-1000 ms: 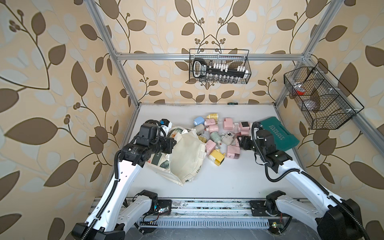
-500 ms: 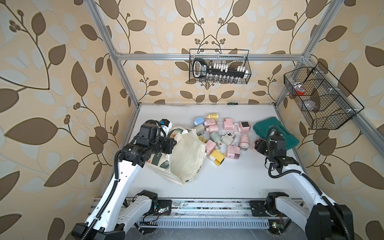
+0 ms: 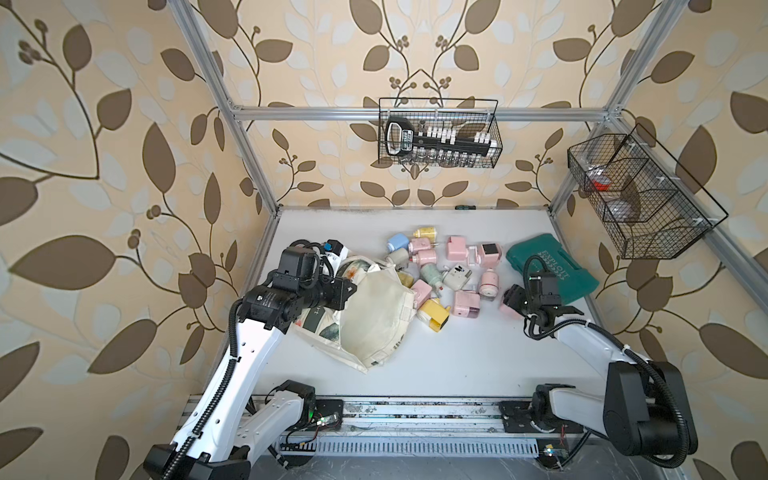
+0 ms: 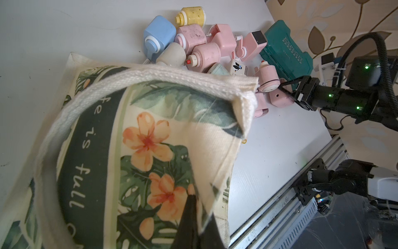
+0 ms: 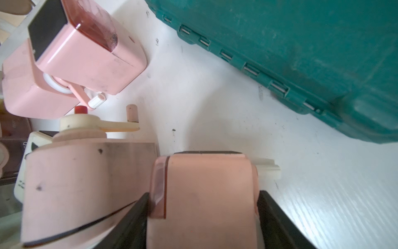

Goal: Take out the pencil sharpeners from the tote bags
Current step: Place the pencil sharpener at the center of the board.

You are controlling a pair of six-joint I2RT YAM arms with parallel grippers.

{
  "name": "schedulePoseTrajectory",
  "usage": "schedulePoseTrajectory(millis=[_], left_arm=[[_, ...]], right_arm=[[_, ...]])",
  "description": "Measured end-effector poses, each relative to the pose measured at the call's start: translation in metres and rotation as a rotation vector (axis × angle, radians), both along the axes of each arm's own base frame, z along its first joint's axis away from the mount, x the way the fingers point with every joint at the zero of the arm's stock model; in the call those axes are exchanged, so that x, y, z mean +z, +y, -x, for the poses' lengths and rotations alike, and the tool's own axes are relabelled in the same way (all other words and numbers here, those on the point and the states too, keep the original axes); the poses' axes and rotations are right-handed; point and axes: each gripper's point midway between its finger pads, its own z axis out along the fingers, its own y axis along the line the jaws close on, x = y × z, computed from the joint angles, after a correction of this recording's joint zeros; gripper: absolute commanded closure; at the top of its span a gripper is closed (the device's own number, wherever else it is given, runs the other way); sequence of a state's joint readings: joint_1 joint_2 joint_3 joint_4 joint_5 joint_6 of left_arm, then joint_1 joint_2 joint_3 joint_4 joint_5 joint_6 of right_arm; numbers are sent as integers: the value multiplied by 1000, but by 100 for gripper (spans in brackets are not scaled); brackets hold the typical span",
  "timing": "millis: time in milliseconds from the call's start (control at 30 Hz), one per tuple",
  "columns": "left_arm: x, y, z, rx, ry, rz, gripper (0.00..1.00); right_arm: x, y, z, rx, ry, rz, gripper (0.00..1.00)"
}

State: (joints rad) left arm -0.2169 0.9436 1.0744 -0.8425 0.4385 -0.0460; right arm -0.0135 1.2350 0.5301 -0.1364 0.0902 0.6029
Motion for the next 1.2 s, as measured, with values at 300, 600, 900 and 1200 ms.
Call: schedulePoseTrajectory(millis=[300,600,900,1200], left_arm=[[2,0,1,-10,-17,-7,100],[1,1,3,-28,-26,-23,100],[-1,0,8,-90,-66,-71,100],[2,12,20,-113,-144,-162,100]], right_arm=[[0,3,-4,11,6,-12,17],[92,11,-14,51,-230,13,20],[223,153,40,618,-745,-49,26],[145,334,126,1283,-590,4,31]])
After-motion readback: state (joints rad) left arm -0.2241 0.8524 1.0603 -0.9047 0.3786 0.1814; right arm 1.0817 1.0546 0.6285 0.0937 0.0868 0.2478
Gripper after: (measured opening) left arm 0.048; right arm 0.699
